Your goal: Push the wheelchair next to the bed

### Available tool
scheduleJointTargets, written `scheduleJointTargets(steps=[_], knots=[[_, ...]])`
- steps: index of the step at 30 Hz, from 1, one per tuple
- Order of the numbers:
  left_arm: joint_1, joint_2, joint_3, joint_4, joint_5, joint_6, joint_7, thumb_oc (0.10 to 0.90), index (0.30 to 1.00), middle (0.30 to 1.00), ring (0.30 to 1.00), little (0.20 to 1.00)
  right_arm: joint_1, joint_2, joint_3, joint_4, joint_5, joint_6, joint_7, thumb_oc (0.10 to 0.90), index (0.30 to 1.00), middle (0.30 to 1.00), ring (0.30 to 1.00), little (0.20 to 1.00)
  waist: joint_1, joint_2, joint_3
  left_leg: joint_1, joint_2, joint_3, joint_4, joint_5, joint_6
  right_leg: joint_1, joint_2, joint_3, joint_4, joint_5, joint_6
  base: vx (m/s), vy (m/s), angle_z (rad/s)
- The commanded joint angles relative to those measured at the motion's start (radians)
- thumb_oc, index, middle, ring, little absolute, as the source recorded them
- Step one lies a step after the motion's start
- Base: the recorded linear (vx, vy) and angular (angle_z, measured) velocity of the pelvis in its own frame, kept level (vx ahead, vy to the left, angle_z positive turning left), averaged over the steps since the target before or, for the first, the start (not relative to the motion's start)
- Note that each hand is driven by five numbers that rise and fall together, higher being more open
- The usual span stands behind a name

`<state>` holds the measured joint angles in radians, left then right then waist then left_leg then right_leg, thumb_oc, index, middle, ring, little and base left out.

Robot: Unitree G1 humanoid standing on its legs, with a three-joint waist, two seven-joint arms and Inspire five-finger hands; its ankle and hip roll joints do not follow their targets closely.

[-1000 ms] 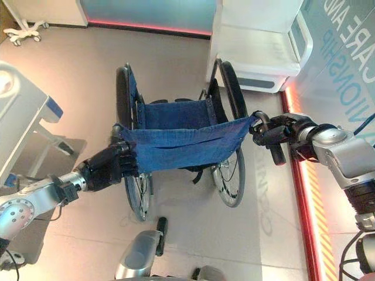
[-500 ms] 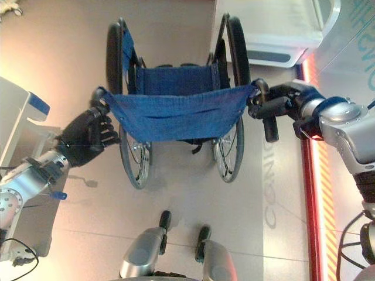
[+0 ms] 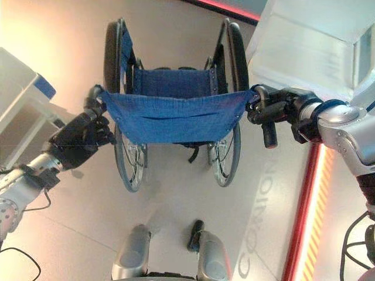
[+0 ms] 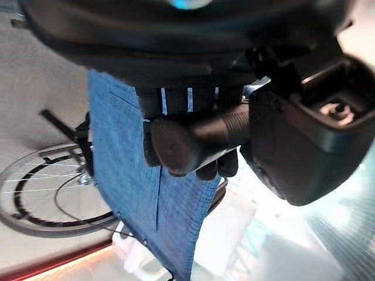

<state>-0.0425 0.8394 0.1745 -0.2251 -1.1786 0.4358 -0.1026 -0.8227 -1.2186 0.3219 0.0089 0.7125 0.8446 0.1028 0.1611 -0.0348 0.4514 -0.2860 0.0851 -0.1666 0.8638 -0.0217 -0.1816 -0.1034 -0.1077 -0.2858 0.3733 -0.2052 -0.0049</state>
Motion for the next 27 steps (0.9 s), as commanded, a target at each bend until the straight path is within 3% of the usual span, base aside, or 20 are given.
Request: scheduleJointTargets(steps=[1,3,5,6,8,10,11,12,13,14,16,18,21,22,23,24,25,26,27], knots=[[-0.013,0.089,0.124,-0.130,-0.027,-0.171,-0.056,0.400,0.300,0.300,0.300,0.300,-0.111,-0.047,0.005,-0.094,-0.035,-0.159,0.004,0.400,0.300,0.300,0.300,0.300,0.027,-0.094,-0.257,0.072,-0.143,0.137,-0.025,-0.049,0.132,0.049,0.070,0.040,-0.196,0.156,0.046,0.38,-0.031,0.60],[-0.013,0.096,0.123,-0.138,-0.036,-0.171,-0.040,0.400,0.300,0.300,0.300,0.300,-0.133,-0.047,0.021,-0.098,-0.041,-0.152,0.007,0.400,0.300,0.300,0.300,0.300,0.032,-0.091,-0.250,0.094,-0.131,0.156,-0.181,-0.038,0.135,0.073,0.088,0.045,-0.198,0.143,0.049,0.38,-0.014,0.24],[-0.017,0.082,0.104,-0.143,-0.025,-0.174,-0.032,0.400,0.300,0.300,0.300,0.300,-0.156,0.001,0.052,-0.076,-0.082,-0.156,0.001,0.400,0.300,0.300,0.300,0.300,0.062,-0.069,-0.243,0.069,-0.094,0.229,-0.538,0.064,0.117,0.172,0.147,0.051,-0.223,0.087,0.039,0.58,0.008,0.13],[-0.014,0.074,0.100,-0.144,-0.017,-0.176,-0.034,0.400,0.300,0.300,0.300,0.300,-0.154,0.009,0.055,-0.071,-0.090,-0.160,-0.001,0.400,0.300,0.300,0.300,0.300,0.067,-0.066,-0.242,0.064,-0.091,0.243,-0.576,0.081,0.113,0.186,0.154,0.052,-0.226,0.079,0.038,0.57,0.017,0.15],[-0.006,0.050,0.076,-0.151,0.017,-0.197,-0.044,0.400,0.300,0.300,0.300,0.300,-0.113,0.043,0.051,-0.057,-0.136,-0.193,-0.013,0.400,0.300,0.300,0.300,0.300,0.082,-0.043,-0.241,0.021,-0.064,0.355,-0.706,0.179,0.104,0.260,0.199,0.048,-0.222,0.027,0.016,0.50,-0.004,-0.17],[-0.010,0.042,0.062,-0.147,0.034,-0.209,-0.056,0.400,0.300,0.300,0.300,0.300,-0.071,0.062,0.035,-0.062,-0.167,-0.213,-0.024,0.400,0.300,0.300,0.300,0.300,0.095,-0.050,-0.241,0.000,-0.077,0.389,-0.681,0.175,0.115,0.292,0.211,0.042,-0.210,-0.008,0.008,0.48,-0.014,-0.18],[-0.014,0.053,0.070,-0.143,0.034,-0.207,-0.072,0.400,0.300,0.300,0.300,0.300,-0.057,0.076,0.029,-0.055,-0.181,-0.224,-0.024,0.400,0.300,0.300,0.300,0.300,0.111,-0.069,-0.252,0.000,-0.113,0.378,-0.664,0.107,0.151,0.311,0.210,0.043,-0.178,-0.040,0.022,0.45,0.005,-0.19],[-0.015,0.056,0.072,-0.142,0.033,-0.204,-0.073,0.400,0.300,0.300,0.300,0.300,-0.056,0.077,0.028,-0.053,-0.184,-0.226,-0.022,0.400,0.300,0.300,0.300,0.300,0.114,-0.073,-0.254,0.001,-0.118,0.377,-0.662,0.096,0.157,0.313,0.209,0.042,-0.173,-0.041,0.026,0.55,0.047,-0.04],[-0.026,0.082,0.083,-0.129,0.030,-0.182,-0.062,0.400,0.300,0.300,0.300,0.300,-0.069,0.080,0.041,-0.027,-0.206,-0.243,0.010,0.400,0.300,0.300,0.300,0.300,0.132,-0.097,-0.277,0.023,-0.150,0.388,-0.670,0.038,0.204,0.320,0.200,0.006,-0.106,-0.011,0.054,0.36,0.048,0.07],[-0.030,0.087,0.086,-0.123,0.030,-0.175,-0.062,0.400,0.300,0.300,0.300,0.300,-0.072,0.080,0.044,-0.021,-0.211,-0.246,0.016,0.400,0.300,0.300,0.300,0.300,0.134,-0.101,-0.282,0.028,-0.154,0.394,-0.670,0.028,0.213,0.317,0.199,-0.003,-0.066,0.007,0.067,0.50,0.070,0.13],[-0.039,0.116,0.102,-0.099,0.025,-0.162,-0.059,0.400,0.300,0.300,0.300,0.300,-0.079,0.075,0.048,0.000,-0.234,-0.265,0.052,0.400,0.300,0.300,0.300,0.300,0.146,-0.122,-0.297,0.043,-0.178,0.393,-0.675,0.009,0.234,0.301,0.190,-0.024,0.043,0.095,0.125,0.39,0.048,0.15],[-0.034,0.171,0.150,-0.070,-0.014,-0.155,-0.067,0.400,0.300,0.300,0.300,0.300,-0.112,0.061,0.077,0.027,-0.220,-0.302,0.072,0.400,0.300,0.300,0.300,0.300,0.173,-0.149,-0.307,0.043,-0.223,0.345,-0.667,-0.003,0.255,0.265,0.205,0.007,0.198,0.273,0.221,0.48,0.018,0.16],[-0.010,0.192,0.190,-0.056,-0.042,-0.163,-0.087,0.400,0.300,0.300,0.300,0.300,-0.144,0.071,0.104,0.035,-0.197,-0.313,0.068,0.400,0.300,0.300,0.300,0.300,0.174,-0.149,-0.308,0.038,-0.236,0.313,-0.653,-0.003,0.250,0.231,0.204,0.061,0.179,0.292,0.220,0.36,-0.039,-0.20],[0.004,0.216,0.212,-0.048,-0.072,-0.162,-0.090,0.400,0.300,0.300,0.300,0.300,-0.148,0.057,0.098,0.019,-0.204,-0.300,0.089,0.400,0.300,0.300,0.300,0.300,0.169,-0.142,-0.305,0.016,-0.238,0.299,-0.609,-0.013,0.238,0.243,0.156,0.063,0.082,0.221,0.189,0.20,-0.041,-0.03],[0.007,0.220,0.216,-0.048,-0.080,-0.163,-0.090,0.400,0.300,0.300,0.300,0.300,-0.148,0.053,0.098,0.017,-0.206,-0.301,0.092,0.400,0.300,0.300,0.300,0.300,0.169,-0.139,-0.305,0.011,-0.236,0.298,-0.600,-0.013,0.234,0.244,0.146,0.061,0.055,0.205,0.179,0.34,-0.095,0.12],[0.014,0.235,0.227,-0.044,-0.104,-0.166,-0.086,0.400,0.300,0.300,0.300,0.300,-0.151,0.041,0.099,0.013,-0.219,-0.300,0.109,0.400,0.300,0.300,0.300,0.300,0.161,-0.131,-0.300,0.001,-0.231,0.282,-0.556,-0.027,0.218,0.243,0.102,0.045,-0.060,0.145,0.145,0.24,-0.127,0.12],[0.021,0.241,0.234,-0.044,-0.123,-0.178,-0.085,0.400,0.300,0.300,0.300,0.300,-0.158,0.030,0.098,0.010,-0.237,-0.302,0.123,0.400,0.300,0.300,0.300,0.300,0.151,-0.101,-0.288,0.003,-0.202,0.261,-0.524,-0.008,0.188,0.225,0.084,0.035,-0.135,0.070,0.105,0.28,-0.176,-0.06],[0.022,0.240,0.231,-0.046,-0.130,-0.193,-0.085,0.400,0.300,0.300,0.300,0.300,-0.161,0.023,0.098,0.011,-0.249,-0.310,0.127,0.400,0.300,0.300,0.300,0.300,0.142,-0.089,-0.273,0.009,-0.192,0.244,-0.484,-0.016,0.176,0.202,0.044,0.040,-0.207,0.073,0.097,0.23,-0.234,-0.04],[0.020,0.235,0.217,-0.048,-0.130,-0.223,-0.082,0.400,0.300,0.300,0.300,0.300,-0.171,0.012,0.107,0.011,-0.253,-0.325,0.122,0.400,0.300,0.300,0.300,0.300,0.126,-0.074,-0.256,0.025,-0.178,0.214,-0.463,-0.043,0.171,0.154,-0.003,0.050,-0.255,0.124,0.113,0.16,-0.235,-0.16]])
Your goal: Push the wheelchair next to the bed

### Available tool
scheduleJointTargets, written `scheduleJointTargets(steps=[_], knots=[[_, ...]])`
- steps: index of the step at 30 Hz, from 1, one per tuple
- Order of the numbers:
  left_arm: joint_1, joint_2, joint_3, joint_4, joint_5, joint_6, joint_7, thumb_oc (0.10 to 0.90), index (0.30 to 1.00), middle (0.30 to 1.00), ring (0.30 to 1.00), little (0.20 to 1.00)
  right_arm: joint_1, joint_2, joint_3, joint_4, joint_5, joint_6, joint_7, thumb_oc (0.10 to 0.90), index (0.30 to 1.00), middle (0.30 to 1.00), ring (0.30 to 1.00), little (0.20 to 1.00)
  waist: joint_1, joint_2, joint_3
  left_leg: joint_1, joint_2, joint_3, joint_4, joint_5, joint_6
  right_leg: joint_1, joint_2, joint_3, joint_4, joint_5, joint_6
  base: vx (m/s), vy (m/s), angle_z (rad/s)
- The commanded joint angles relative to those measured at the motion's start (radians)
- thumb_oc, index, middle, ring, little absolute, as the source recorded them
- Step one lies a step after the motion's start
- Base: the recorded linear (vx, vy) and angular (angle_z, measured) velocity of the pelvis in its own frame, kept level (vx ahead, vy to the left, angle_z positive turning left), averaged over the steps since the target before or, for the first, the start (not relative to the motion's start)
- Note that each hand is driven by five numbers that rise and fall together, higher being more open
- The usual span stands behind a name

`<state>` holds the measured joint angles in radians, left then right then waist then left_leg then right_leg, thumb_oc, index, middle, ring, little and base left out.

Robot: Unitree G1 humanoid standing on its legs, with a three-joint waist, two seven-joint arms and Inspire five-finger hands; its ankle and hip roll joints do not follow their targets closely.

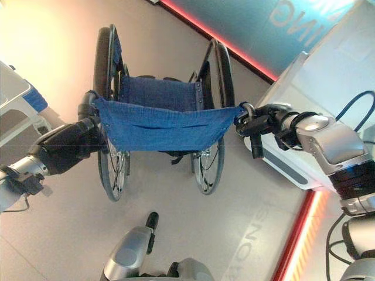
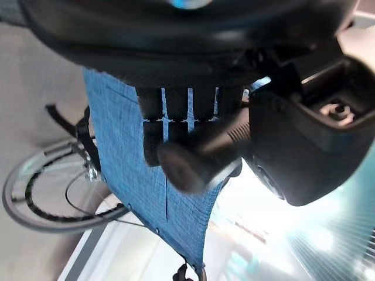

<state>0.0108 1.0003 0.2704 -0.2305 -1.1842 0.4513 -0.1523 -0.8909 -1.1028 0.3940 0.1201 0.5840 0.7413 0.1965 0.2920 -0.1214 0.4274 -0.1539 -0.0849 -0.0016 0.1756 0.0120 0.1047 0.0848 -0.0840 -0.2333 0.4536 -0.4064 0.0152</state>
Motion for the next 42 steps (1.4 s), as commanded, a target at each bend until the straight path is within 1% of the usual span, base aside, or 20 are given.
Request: scheduleJointTargets(steps=[1,2,5,7,10,13,17,20,21,22,23,27,29,31,34,35,37,39,41,42], knots=[[-0.037,0.073,0.117,-0.046,-0.121,-0.246,-0.032,0.400,0.300,0.300,0.300,0.300,-0.107,-0.106,0.037,-0.102,-0.124,-0.224,0.019,0.400,0.300,0.300,0.300,0.300,-0.012,0.015,-0.224,-0.088,-0.001,0.034,0.223,-0.100,-0.116,-0.070,-0.058,0.006,-0.349,0.360,0.110,0.22,-0.383,-0.20],[-0.049,0.076,0.109,-0.055,-0.112,-0.257,-0.025,0.400,0.300,0.300,0.300,0.300,-0.118,-0.104,0.037,-0.109,-0.119,-0.226,0.002,0.400,0.300,0.300,0.300,0.300,-0.027,0.010,-0.205,-0.045,0.016,0.010,0.216,-0.159,-0.117,-0.140,-0.127,0.018,-0.358,0.448,0.143,0.22,-0.367,-0.16],[-0.081,0.075,0.093,-0.057,-0.073,-0.259,-0.019,0.400,0.300,0.300,0.300,0.300,-0.157,-0.093,0.032,-0.147,-0.092,-0.187,-0.028,0.400,0.300,0.300,0.300,0.300,-0.037,-0.005,-0.171,0.015,0.059,-0.020,0.243,-0.265,-0.124,-0.211,-0.194,0.024,-0.386,0.543,0.185,0.39,-0.422,0.51],[-0.085,0.045,0.066,-0.060,-0.027,-0.258,-0.015,0.400,0.300,0.300,0.300,0.300,-0.253,-0.089,0.086,-0.192,-0.041,-0.104,-0.040,0.400,0.300,0.300,0.300,0.300,-0.035,-0.021,-0.180,0.019,0.100,-0.036,0.334,-0.276,-0.124,-0.207,-0.163,0.014,-0.310,0.491,0.192,0.65,-0.375,1.05],[-0.048,0.012,0.065,-0.091,-0.009,-0.256,-0.008,0.400,0.300,0.300,0.300,0.300,-0.308,-0.105,0.150,-0.183,-0.003,-0.101,-0.022,0.400,0.300,0.300,0.300,0.300,-0.044,-0.028,-0.210,0.026,0.130,-0.051,0.416,-0.232,-0.140,-0.191,-0.110,0.010,-0.274,0.428,0.157,0.58,-0.219,1.25],[0.007,-0.033,0.078,-0.128,-0.009,-0.257,0.004,0.400,0.300,0.300,0.300,0.300,-0.304,-0.115,0.175,-0.174,-0.017,-0.112,-0.012,0.400,0.300,0.300,0.300,0.300,-0.047,-0.037,-0.221,-0.014,0.150,-0.030,0.651,-0.143,-0.157,-0.160,-0.080,-0.023,-0.280,0.396,0.091,0.45,-0.216,0.27],[0.028,-0.075,0.076,-0.138,-0.011,-0.245,-0.027,0.400,0.300,0.300,0.300,0.300,-0.280,-0.114,0.175,-0.165,-0.016,-0.124,-0.043,0.400,0.300,0.300,0.300,0.300,-0.042,-0.030,-0.224,-0.058,0.107,-0.020,0.789,-0.079,-0.165,-0.138,-0.039,-0.069,-0.276,0.363,0.030,0.36,-0.168,0.13],[0.003,-0.090,0.055,-0.130,0.026,-0.235,-0.034,0.400,0.300,0.300,0.300,0.300,-0.285,-0.091,0.172,-0.167,-0.016,-0.113,-0.056,0.400,0.300,0.300,0.300,0.300,-0.027,-0.018,-0.216,-0.039,0.051,-0.028,0.590,-0.112,-0.155,-0.133,0.007,-0.095,-0.274,0.363,0.035,0.41,-0.125,0.75],[-0.013,-0.081,0.052,-0.131,0.027,-0.224,-0.028,0.400,0.300,0.300,0.300,0.300,-0.295,-0.075,0.174,-0.164,-0.024,-0.103,-0.061,0.400,0.300,0.300,0.300,0.300,-0.023,-0.003,-0.221,0.029,0.057,-0.003,0.321,-0.111,-0.151,-0.130,0.025,-0.123,-0.261,0.359,0.044,0.37,-0.051,0.47],[-0.017,-0.081,0.050,-0.131,0.027,-0.221,-0.026,0.400,0.300,0.300,0.300,0.300,-0.298,-0.072,0.176,-0.162,-0.027,-0.102,-0.061,0.400,0.300,0.300,0.300,0.300,-0.021,-0.004,-0.219,0.052,0.058,0.007,0.269,-0.104,-0.151,-0.123,0.024,-0.126,-0.262,0.355,0.046,0.42,-0.056,0.43],[-0.031,-0.084,0.035,-0.133,0.033,-0.219,-0.018,0.400,0.300,0.300,0.300,0.300,-0.302,-0.057,0.175,-0.153,-0.041,-0.097,-0.061,0.400,0.300,0.300,0.300,0.300,-0.014,0.005,-0.217,0.064,0.072,0.050,0.133,-0.060,-0.163,-0.089,0.043,-0.145,-0.275,0.336,0.040,0.27,-0.047,0.15],[-0.046,-0.124,-0.020,-0.131,0.088,-0.250,-0.010,0.400,0.300,0.300,0.300,0.300,-0.277,0.019,0.164,-0.112,-0.114,-0.100,-0.065,0.400,0.300,0.300,0.300,0.300,0.020,0.034,-0.211,-0.031,0.112,0.206,-0.138,0.104,-0.203,0.083,0.128,-0.131,-0.340,0.250,0.017,0.50,-0.072,0.19],[-0.057,-0.125,-0.033,-0.123,0.109,-0.271,-0.009,0.400,0.300,0.300,0.300,0.300,-0.244,0.043,0.155,-0.100,-0.150,-0.117,-0.058,0.400,0.300,0.300,0.300,0.300,0.028,0.047,-0.210,-0.065,0.113,0.267,-0.170,0.176,-0.211,0.143,0.159,-0.125,-0.349,0.220,0.008,0.53,-0.028,0.30],[-0.066,-0.106,-0.023,-0.112,0.117,-0.274,-0.008,0.400,0.300,0.300,0.300,0.300,-0.221,0.050,0.148,-0.096,-0.169,-0.132,-0.046,0.400,0.300,0.300,0.300,0.300,0.041,0.043,-0.218,-0.084,0.090,0.275,-0.157,0.179,-0.206,0.172,0.172,-0.116,-0.333,0.182,0.004,0.49,-0.026,-0.09],[-0.078,-0.048,0.025,-0.088,0.097,-0.252,0.000,0.400,0.300,0.300,0.300,0.300,-0.206,0.064,0.146,-0.080,-0.156,-0.160,-0.044,0.400,0.300,0.300,0.300,0.300,0.070,0.020,-0.249,-0.073,0.033,0.231,-0.164,0.108,-0.150,0.186,0.167,-0.114,-0.262,0.158,0.021,0.49,0.018,0.01],[-0.086,-0.028,0.041,-0.078,0.085,-0.239,0.005,0.400,0.300,0.300,0.300,0.300,-0.202,0.065,0.143,-0.078,-0.142,-0.168,-0.041,0.400,0.300,0.300,0.300,0.300,0.079,0.007,-0.259,-0.072,0.013,0.221,-0.146,0.080,-0.127,0.190,0.159,-0.118,-0.221,0.169,0.035,0.54,0.089,-0.31],[-0.117,0.018,0.067,-0.029,0.088,-0.234,0.007,0.400,0.300,0.300,0.300,0.300,-0.190,0.052,0.132,-0.080,-0.122,-0.178,-0.022,0.400,0.300,0.300,0.300,0.300,0.089,-0.026,-0.285,-0.065,-0.021,0.235,-0.111,0.038,-0.058,0.167,0.144,-0.131,-0.025,0.338,0.128,0.55,0.145,-0.39],[-0.138,0.043,0.075,-0.003,0.077,-0.226,-0.007,0.400,0.300,0.300,0.300,0.300,-0.177,0.037,0.123,-0.077,-0.112,-0.187,-0.002,0.400,0.300,0.300,0.300,0.300,0.092,-0.046,-0.295,-0.051,-0.046,0.216,-0.104,0.022,-0.042,0.133,0.153,-0.109,0.112,0.473,0.218,0.43,0.095,0.20],[-0.152,0.054,0.070,0.002,0.063,-0.215,-0.008,0.400,0.300,0.300,0.300,0.300,-0.176,0.028,0.126,-0.078,-0.093,-0.192,0.001,0.400,0.300,0.300,0.300,0.300,0.084,-0.050,-0.291,-0.052,-0.055,0.188,-0.074,0.008,-0.038,0.083,0.165,-0.071,0.181,0.545,0.240,0.37,0.029,0.44],[-0.157,0.060,0.065,0.003,0.064,-0.207,-0.008,0.400,0.300,0.300,0.300,0.300,-0.161,0.031,0.111,-0.086,-0.101,-0.194,0.013,0.400,0.300,0.300,0.300,0.300,0.068,-0.047,-0.283,-0.054,-0.058,0.170,-0.042,-0.002,-0.044,0.051,0.147,-0.038,0.168,0.523,0.234,0.37,0.020,0.41]])
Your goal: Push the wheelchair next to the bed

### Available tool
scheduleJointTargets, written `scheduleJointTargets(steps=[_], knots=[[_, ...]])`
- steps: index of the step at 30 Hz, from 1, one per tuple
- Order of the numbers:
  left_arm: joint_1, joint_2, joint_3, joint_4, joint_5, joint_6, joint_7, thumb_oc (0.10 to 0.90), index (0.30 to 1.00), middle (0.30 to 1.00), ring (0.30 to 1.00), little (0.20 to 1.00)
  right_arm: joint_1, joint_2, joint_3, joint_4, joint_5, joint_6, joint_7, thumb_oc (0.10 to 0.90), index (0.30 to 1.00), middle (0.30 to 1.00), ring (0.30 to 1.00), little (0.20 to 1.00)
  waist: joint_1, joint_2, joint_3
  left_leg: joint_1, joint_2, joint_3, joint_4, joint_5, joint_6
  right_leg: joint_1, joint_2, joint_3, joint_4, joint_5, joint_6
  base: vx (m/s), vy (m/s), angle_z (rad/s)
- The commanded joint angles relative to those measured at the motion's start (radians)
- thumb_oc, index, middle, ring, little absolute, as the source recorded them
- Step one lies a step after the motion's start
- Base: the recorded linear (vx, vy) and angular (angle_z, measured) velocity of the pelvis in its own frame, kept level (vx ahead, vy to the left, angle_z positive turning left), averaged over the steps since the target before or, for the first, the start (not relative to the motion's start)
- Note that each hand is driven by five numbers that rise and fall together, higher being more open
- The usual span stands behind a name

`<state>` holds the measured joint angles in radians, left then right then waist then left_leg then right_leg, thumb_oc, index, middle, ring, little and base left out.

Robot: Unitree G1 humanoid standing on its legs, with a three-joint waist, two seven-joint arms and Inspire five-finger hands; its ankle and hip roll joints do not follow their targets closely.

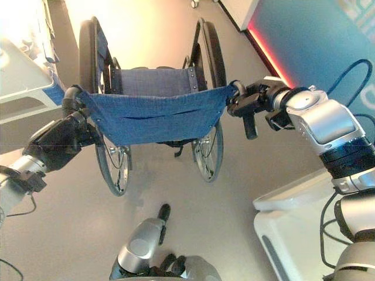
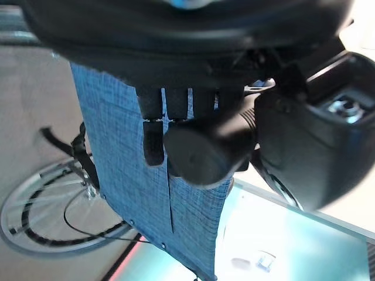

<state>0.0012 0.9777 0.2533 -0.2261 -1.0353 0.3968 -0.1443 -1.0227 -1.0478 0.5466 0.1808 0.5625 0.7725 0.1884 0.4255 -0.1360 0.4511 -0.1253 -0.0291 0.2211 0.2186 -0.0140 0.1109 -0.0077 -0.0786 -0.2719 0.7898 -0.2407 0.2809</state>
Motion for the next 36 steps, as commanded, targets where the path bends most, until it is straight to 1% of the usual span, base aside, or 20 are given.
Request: scheduleJointTargets(steps=[1,2,3,4,6,8,9,11,15,16,17,20,22,25,26,27,29,32,34,36], knots=[[-0.150,0.086,0.077,0.002,-0.084,-0.151,-0.019,0.400,0.300,0.300,0.300,0.300,-0.021,-0.027,-0.052,-0.153,-0.085,-0.223,0.032,0.400,0.300,0.300,0.300,0.300,-0.074,-0.030,-0.304,-0.086,-0.114,-0.059,-0.067,0.020,-0.055,0.139,0.118,0.007,-0.215,0.322,-0.048,0.46,0.012,0.49],[-0.150,0.101,0.071,0.008,-0.087,-0.158,-0.022,0.400,0.300,0.300,0.300,0.300,-0.012,-0.050,-0.068,-0.175,-0.093,-0.215,0.054,0.400,0.300,0.300,0.300,0.300,-0.093,-0.021,-0.291,-0.101,-0.108,-0.064,-0.017,0.015,-0.074,0.152,0.088,0.008,-0.319,0.242,-0.089,0.27,-0.001,0.35],[-0.150,0.104,0.071,0.009,-0.089,-0.161,-0.022,0.400,0.300,0.300,0.300,0.300,-0.010,-0.053,-0.070,-0.178,-0.095,-0.213,0.056,0.400,0.300,0.300,0.300,0.300,-0.094,-0.017,-0.291,-0.107,-0.102,-0.065,-0.007,0.018,-0.078,0.151,0.088,0.008,-0.340,0.238,-0.098,0.35,-0.050,0.32],[-0.147,0.121,0.072,0.011,-0.095,-0.181,-0.019,0.400,0.300,0.300,0.300,0.300,-0.007,-0.076,-0.080,-0.194,-0.107,-0.209,0.081,0.400,0.300,0.300,0.300,0.300,-0.113,-0.002,-0.275,-0.129,-0.086,-0.075,0.067,0.004,-0.105,0.153,0.058,0.011,-0.502,0.148,-0.152,0.22,-0.062,0.23],[-0.145,0.121,0.067,0.017,-0.093,-0.196,-0.027,0.400,0.300,0.300,0.300,0.300,-0.002,-0.085,-0.083,-0.189,-0.128,-0.220,0.104,0.400,0.300,0.300,0.300,0.300,-0.129,0.013,-0.261,-0.123,-0.073,-0.097,0.114,-0.009,-0.119,0.128,0.018,0.014,-0.615,0.140,-0.174,0.26,-0.092,0.38],[-0.145,0.118,0.054,0.023,-0.064,-0.213,-0.037,0.400,0.300,0.300,0.300,0.300,0.004,-0.101,-0.077,-0.197,-0.150,-0.243,0.121,0.400,0.300,0.300,0.300,0.300,-0.163,0.032,-0.230,-0.065,-0.052,-0.137,0.123,-0.060,-0.128,0.036,-0.057,0.026,-0.694,0.231,-0.147,0.35,-0.219,0.49],[-0.150,0.119,0.040,0.024,-0.039,-0.213,-0.044,0.400,0.300,0.300,0.300,0.300,0.011,-0.108,-0.077,-0.232,-0.145,-0.230,0.121,0.400,0.300,0.300,0.300,0.300,-0.186,0.028,-0.204,0.005,-0.040,-0.168,0.119,-0.139,-0.127,-0.058,-0.138,0.032,-0.743,0.342,-0.102,0.49,-0.328,0.60],[-0.181,0.115,0.013,0.026,-0.013,-0.198,-0.032,0.400,0.300,0.300,0.300,0.300,-0.004,-0.101,-0.085,-0.307,-0.108,-0.168,0.100,0.400,0.300,0.300,0.300,0.300,-0.207,0.018,-0.182,0.080,-0.004,-0.193,0.134,-0.220,-0.128,-0.125,-0.173,0.037,-0.751,0.395,-0.078,0.61,-0.344,0.55],[-0.273,0.074,-0.074,0.074,-0.024,-0.181,-0.014,0.400,0.300,0.300,0.300,0.300,-0.091,-0.096,-0.051,-0.348,-0.039,-0.072,0.077,0.400,0.300,0.300,0.300,0.300,-0.254,0.012,-0.197,0.105,0.025,-0.216,0.272,-0.270,-0.118,-0.140,-0.112,0.088,-0.652,0.337,-0.086,0.60,-0.138,0.56],[-0.280,0.063,-0.087,0.073,-0.024,-0.179,-0.002,0.400,0.300,0.300,0.300,0.300,-0.104,-0.100,-0.041,-0.343,-0.023,-0.067,0.084,0.400,0.300,0.300,0.300,0.300,-0.266,0.013,-0.210,0.114,0.033,-0.217,0.304,-0.255,-0.124,-0.138,-0.093,0.092,-0.634,0.322,-0.099,0.74,-0.087,1.11],[-0.268,0.045,-0.091,0.052,-0.013,-0.166,0.020,0.400,0.300,0.300,0.300,0.300,-0.104,-0.114,-0.033,-0.336,-0.013,-0.066,0.112,0.400,0.300,0.300,0.300,0.300,-0.274,0.016,-0.232,0.120,0.062,-0.211,0.406,-0.204,-0.150,-0.123,-0.066,0.076,-0.615,0.291,-0.128,0.53,-0.099,0.83],[-0.234,0.012,-0.081,0.029,0.037,-0.133,0.044,0.400,0.300,0.300,0.300,0.300,-0.068,-0.145,-0.027,-0.342,-0.033,-0.089,0.172,0.400,0.300,0.300,0.300,0.300,-0.279,0.006,-0.253,0.053,0.047,-0.185,0.658,-0.077,-0.180,-0.078,-0.046,0.025,-0.621,0.249,-0.195,0.48,-0.147,0.48],[-0.227,0.003,-0.076,0.019,0.037,-0.119,0.045,0.400,0.300,0.300,0.300,0.300,-0.047,-0.157,-0.037,-0.348,-0.029,-0.105,0.175,0.400,0.300,0.300,0.300,0.300,-0.283,0.010,-0.255,0.023,0.045,-0.177,0.691,-0.055,-0.187,-0.065,-0.034,0.003,-0.616,0.231,-0.216,0.35,-0.080,0.16],[-0.244,-0.005,-0.077,0.038,0.064,-0.127,0.021,0.400,0.300,0.300,0.300,0.300,-0.014,-0.157,-0.058,-0.365,-0.031,-0.112,0.161,0.400,0.300,0.300,0.300,0.300,-0.281,0.026,-0.243,-0.026,0.044,-0.152,0.571,-0.054,-0.180,-0.033,-0.009,-0.029,-0.609,0.206,-0.231,0.36,-0.003,-0.06],[-0.257,-0.005,-0.089,0.054,0.064,-0.136,0.011,0.400,0.300,0.300,0.300,0.300,-0.011,-0.128,-0.056,-0.368,-0.059,-0.096,0.158,0.400,0.300,0.300,0.300,0.300,-0.275,0.047,-0.240,-0.004,0.054,-0.124,0.372,-0.039,-0.178,-0.009,0.013,-0.038,-0.605,0.187,-0.226,0.39,0.102,0.46],[-0.264,-0.009,-0.094,0.060,0.067,-0.137,0.006,0.400,0.300,0.300,0.300,0.300,-0.011,-0.106,-0.054,-0.367,-0.080,-0.084,0.159,0.400,0.300,0.300,0.300,0.300,-0.271,0.056,-0.237,0.017,0.069,-0.094,0.270,-0.020,-0.179,0.017,0.023,-0.040,-0.606,0.171,-0.226,0.40,0.106,0.58],[-0.272,-0.019,-0.104,0.068,0.076,-0.140,-0.003,0.400,0.300,0.300,0.300,0.300,-0.004,-0.075,-0.054,-0.360,-0.108,-0.070,0.157,0.400,0.300,0.300,0.300,0.300,-0.265,0.065,-0.235,0.021,0.092,-0.059,0.177,0.011,-0.182,0.056,0.037,-0.040,-0.617,0.153,-0.231,0.31,0.090,0.39],[-0.251,-0.074,-0.131,0.064,0.116,-0.169,-0.018,0.400,0.300,0.300,0.300,0.300,0.074,0.033,-0.079,-0.345,-0.235,-0.043,0.167,0.400,0.300,0.300,0.300,0.300,-0.239,0.115,-0.231,-0.022,0.189,-0.041,-0.104,0.189,-0.236,0.153,0.078,-0.036,-0.635,0.087,-0.242,0.55,0.225,-0.03],[-0.232,-0.086,-0.129,0.051,0.121,-0.174,-0.022,0.400,0.300,0.300,0.300,0.300,0.113,0.055,-0.086,-0.345,-0.283,-0.043,0.184,0.400,0.300,0.300,0.300,0.300,-0.230,0.132,-0.230,-0.028,0.229,-0.031,-0.188,0.264,-0.256,0.189,0.087,-0.030,-0.627,0.057,-0.247,0.51,0.233,-0.03],[-0.218,-0.089,-0.113,0.046,0.115,-0.155,-0.030,0.400,0.300,0.300,0.300,0.300,0.155,0.049,-0.098,-0.338,-0.303,-0.068,0.201,0.400,0.300,0.300,0.300,0.300,-0.227,0.145,-0.236,-0.037,0.248,0.009,-0.232,0.277,-0.259,0.219,0.091,-0.033,-0.601,0.019,-0.249,0.57,0.251,0.06]])
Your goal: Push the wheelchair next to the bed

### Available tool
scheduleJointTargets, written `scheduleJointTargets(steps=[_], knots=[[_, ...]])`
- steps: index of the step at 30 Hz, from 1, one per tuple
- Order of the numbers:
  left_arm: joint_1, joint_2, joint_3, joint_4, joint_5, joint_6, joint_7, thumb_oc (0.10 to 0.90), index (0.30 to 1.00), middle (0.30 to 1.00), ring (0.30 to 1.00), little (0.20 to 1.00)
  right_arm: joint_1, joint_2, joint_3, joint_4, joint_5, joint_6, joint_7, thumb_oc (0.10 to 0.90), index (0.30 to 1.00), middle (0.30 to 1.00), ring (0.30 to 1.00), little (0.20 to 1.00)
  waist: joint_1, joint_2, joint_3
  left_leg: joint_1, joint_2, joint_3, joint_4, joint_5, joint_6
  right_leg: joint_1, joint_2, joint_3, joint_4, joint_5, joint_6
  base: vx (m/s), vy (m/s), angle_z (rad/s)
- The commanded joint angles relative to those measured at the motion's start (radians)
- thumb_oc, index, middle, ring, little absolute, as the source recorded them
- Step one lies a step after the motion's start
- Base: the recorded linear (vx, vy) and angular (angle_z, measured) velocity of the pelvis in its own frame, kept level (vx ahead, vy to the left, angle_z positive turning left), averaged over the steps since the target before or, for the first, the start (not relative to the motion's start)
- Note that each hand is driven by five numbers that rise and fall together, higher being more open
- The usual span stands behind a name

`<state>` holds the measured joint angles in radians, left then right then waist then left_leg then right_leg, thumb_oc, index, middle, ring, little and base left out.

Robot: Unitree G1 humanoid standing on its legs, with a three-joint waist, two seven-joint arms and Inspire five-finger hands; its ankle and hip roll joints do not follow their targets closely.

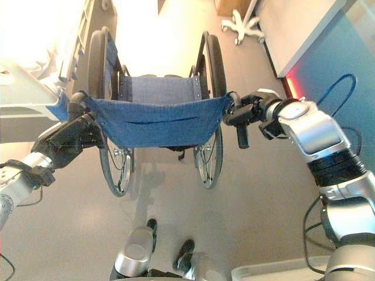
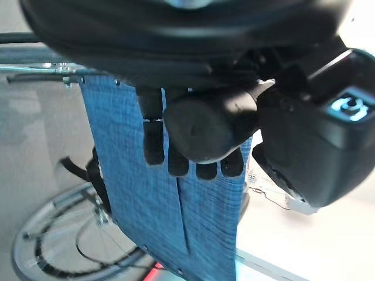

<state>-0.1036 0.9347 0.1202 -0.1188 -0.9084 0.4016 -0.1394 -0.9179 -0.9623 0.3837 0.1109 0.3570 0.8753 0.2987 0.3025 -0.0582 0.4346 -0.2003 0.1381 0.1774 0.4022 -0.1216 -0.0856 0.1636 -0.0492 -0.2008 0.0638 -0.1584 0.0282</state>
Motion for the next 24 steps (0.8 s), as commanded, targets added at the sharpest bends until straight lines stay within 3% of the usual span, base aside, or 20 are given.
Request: scheduleJointTargets(steps=[1,2,4,6,9,11,13,16,17,18,20,21,22,24], knots=[[-0.113,-0.041,0.027,-0.060,-0.016,-0.151,-0.037,0.400,0.300,0.300,0.300,0.300,0.059,-0.041,0.061,-0.264,-0.096,-0.180,0.093,0.400,0.300,0.300,0.300,0.300,-0.107,0.059,-0.224,0.051,0.068,0.056,-0.405,0.354,-0.065,0.053,0.049,-0.106,0.144,-0.085,0.011,0.44,0.206,0.05],[-0.111,-0.021,0.038,-0.056,-0.038,-0.136,-0.042,0.400,0.300,0.300,0.300,0.300,0.074,-0.043,0.050,-0.253,-0.093,-0.201,0.095,0.400,0.300,0.300,0.300,0.300,-0.102,0.057,-0.228,0.047,0.064,0.067,-0.381,0.332,-0.052,0.049,0.040,-0.126,0.173,-0.098,0.017,0.46,0.234,0.10],[-0.117,0.006,0.049,-0.041,-0.071,-0.117,-0.050,0.400,0.300,0.300,0.300,0.300,0.097,-0.057,0.029,-0.250,-0.077,-0.218,0.091,0.400,0.300,0.300,0.300,0.300,-0.089,0.047,-0.236,0.024,0.023,0.021,-0.298,0.278,-0.029,0.048,0.020,-0.118,0.245,-0.133,0.026,0.46,0.258,-0.09],[-0.118,0.024,0.058,-0.024,-0.081,-0.112,-0.068,0.400,0.300,0.300,0.300,0.300,0.111,-0.085,0.014,-0.264,-0.056,-0.218,0.091,0.400,0.300,0.300,0.300,0.300,-0.081,0.033,-0.238,0.000,-0.013,0.008,-0.239,0.232,-0.004,0.057,0.005,-0.103,0.278,-0.129,0.041,0.35,0.194,-0.44],[-0.144,0.054,0.056,0.020,-0.079,-0.110,-0.104,0.400,0.300,0.300,0.300,0.300,0.141,-0.120,-0.015,-0.274,-0.007,-0.222,0.065,0.400,0.300,0.300,0.300,0.300,-0.073,0.005,-0.251,0.020,-0.091,0.019,-0.214,0.162,0.064,0.037,-0.047,-0.126,0.468,-0.042,0.104,0.45,0.302,-0.21],[-0.194,0.072,0.029,0.056,-0.087,-0.107,-0.099,0.400,0.300,0.300,0.300,0.300,0.134,-0.126,-0.016,-0.260,0.026,-0.233,0.054,0.400,0.300,0.300,0.300,0.300,-0.073,-0.018,-0.260,0.030,-0.139,0.035,-0.205,0.131,0.099,0.023,-0.054,-0.120,0.567,0.056,0.153,0.38,0.260,0.10],[-0.233,0.081,0.007,0.079,-0.105,-0.098,-0.078,0.400,0.300,0.300,0.300,0.300,0.117,-0.120,-0.003,-0.243,0.030,-0.249,0.058,0.400,0.300,0.300,0.300,0.300,-0.083,-0.025,-0.262,0.048,-0.163,0.043,-0.204,0.112,0.115,-0.010,-0.061,-0.101,0.585,0.097,0.165,0.32,0.170,0.23],[-0.243,0.097,-0.003,0.079,-0.115,-0.102,-0.073,0.400,0.300,0.300,0.300,0.300,0.124,-0.127,-0.026,-0.253,0.013,-0.253,0.082,0.400,0.300,0.300,0.300,0.300,-0.095,-0.026,-0.246,0.021,-0.176,0.044,-0.146,0.095,0.101,-0.019,-0.040,-0.093,0.422,0.029,0.114,0.31,0.063,-0.04],[-0.226,0.098,0.008,0.066,-0.117,-0.115,-0.070,0.400,0.300,0.300,0.300,0.300,0.127,-0.138,-0.039,-0.259,0.011,-0.255,0.091,0.400,0.300,0.300,0.300,0.300,-0.097,-0.024,-0.228,-0.014,-0.169,0.041,-0.069,0.095,0.076,-0.008,-0.034,-0.088,0.299,-0.013,0.075,0.18,-0.016,-0.16],[-0.219,0.093,0.012,0.063,-0.113,-0.124,-0.066,0.400,0.300,0.300,0.300,0.300,0.125,-0.138,-0.039,-0.257,0.006,-0.260,0.094,0.400,0.300,0.300,0.300,0.300,-0.097,-0.023,-0.219,-0.029,-0.165,0.037,-0.034,0.103,0.064,-0.004,-0.037,-0.085,0.240,-0.020,0.060,0.20,-0.005,-0.21],[-0.208,0.072,0.006,0.061,-0.112,-0.161,-0.046,0.400,0.300,0.300,0.300,0.300,0.108,-0.140,-0.028,-0.242,-0.009,-0.282,0.108,0.400,0.300,0.300,0.300,0.300,-0.117,-0.016,-0.197,-0.047,-0.167,0.012,0.033,0.103,0.042,-0.029,-0.050,-0.050,0.082,0.041,0.051,0.15,0.033,-0.02],[-0.208,0.071,0.005,0.061,-0.113,-0.164,-0.044,0.400,0.300,0.300,0.300,0.300,0.105,-0.141,-0.026,-0.240,-0.010,-0.285,0.109,0.400,0.300,0.300,0.300,0.300,-0.120,-0.015,-0.197,-0.048,-0.168,0.009,0.032,0.105,0.042,-0.036,-0.051,-0.047,0.069,0.054,0.052,0.12,0.048,0.40],[-0.226,0.067,-0.008,0.049,-0.123,-0.189,-0.021,0.400,0.300,0.300,0.300,0.300,0.071,-0.153,-0.010,-0.240,-0.004,-0.287,0.096,0.400,0.300,0.300,0.300,0.300,-0.147,-0.005,-0.173,-0.007,-0.178,-0.009,0.000,0.056,0.050,-0.120,-0.088,-0.014,0.024,0.141,0.082,0.14,-0.014,0.41],[-0.255,0.071,-0.029,0.042,-0.118,-0.203,-0.010,0.400,0.300,0.300,0.300,0.300,0.042,-0.157,-0.002,-0.253,0.016,-0.272,0.070,0.400,0.300,0.300,0.300,0.300,-0.176,-0.009,-0.149,0.071,-0.187,-0.033,-0.034,-0.022,0.059,-0.236,-0.152,-0.012,-0.048,0.257,0.143,0.25,-0.108,0.17]])
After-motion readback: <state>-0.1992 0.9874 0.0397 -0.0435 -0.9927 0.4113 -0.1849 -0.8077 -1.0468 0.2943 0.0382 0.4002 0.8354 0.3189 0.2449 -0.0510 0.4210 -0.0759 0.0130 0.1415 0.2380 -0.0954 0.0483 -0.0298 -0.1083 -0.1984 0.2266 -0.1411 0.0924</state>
